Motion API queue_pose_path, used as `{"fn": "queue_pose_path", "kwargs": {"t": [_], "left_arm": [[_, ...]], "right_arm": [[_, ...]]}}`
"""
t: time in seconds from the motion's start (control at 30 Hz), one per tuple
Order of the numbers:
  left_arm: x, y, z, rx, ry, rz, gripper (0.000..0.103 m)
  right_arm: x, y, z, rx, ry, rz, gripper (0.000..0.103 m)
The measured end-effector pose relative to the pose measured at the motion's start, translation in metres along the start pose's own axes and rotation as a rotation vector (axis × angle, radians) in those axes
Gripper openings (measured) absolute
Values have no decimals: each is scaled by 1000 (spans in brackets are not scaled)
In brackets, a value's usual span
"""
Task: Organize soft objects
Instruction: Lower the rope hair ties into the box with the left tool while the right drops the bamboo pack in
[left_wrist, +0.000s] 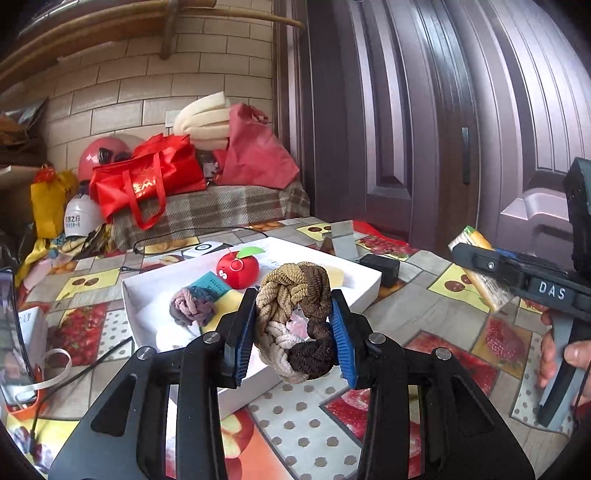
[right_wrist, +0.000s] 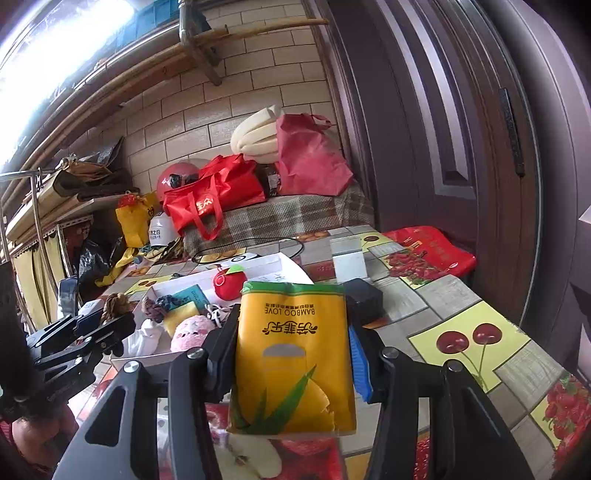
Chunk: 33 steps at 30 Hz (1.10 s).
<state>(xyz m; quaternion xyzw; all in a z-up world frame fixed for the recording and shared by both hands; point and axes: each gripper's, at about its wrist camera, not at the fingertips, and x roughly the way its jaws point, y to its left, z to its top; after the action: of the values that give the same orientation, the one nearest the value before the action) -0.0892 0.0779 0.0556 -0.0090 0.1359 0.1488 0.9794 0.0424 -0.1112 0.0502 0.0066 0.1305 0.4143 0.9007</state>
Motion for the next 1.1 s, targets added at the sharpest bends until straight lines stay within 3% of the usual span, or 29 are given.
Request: {"fn": "queue_pose_path", "kwargs": {"t": [0.17,0.6,1.1], "left_arm": [[1,0,-1,-8,0,6,38],[17,7,2,-39,8,70,38],[35,77,7,-126,-12,237,39]], "right_arm": [[17,31,-4,-98,45,28,51],[43,53,-10,-146,69,43,51],[99,53,9,-95,70,-3,51]]}}
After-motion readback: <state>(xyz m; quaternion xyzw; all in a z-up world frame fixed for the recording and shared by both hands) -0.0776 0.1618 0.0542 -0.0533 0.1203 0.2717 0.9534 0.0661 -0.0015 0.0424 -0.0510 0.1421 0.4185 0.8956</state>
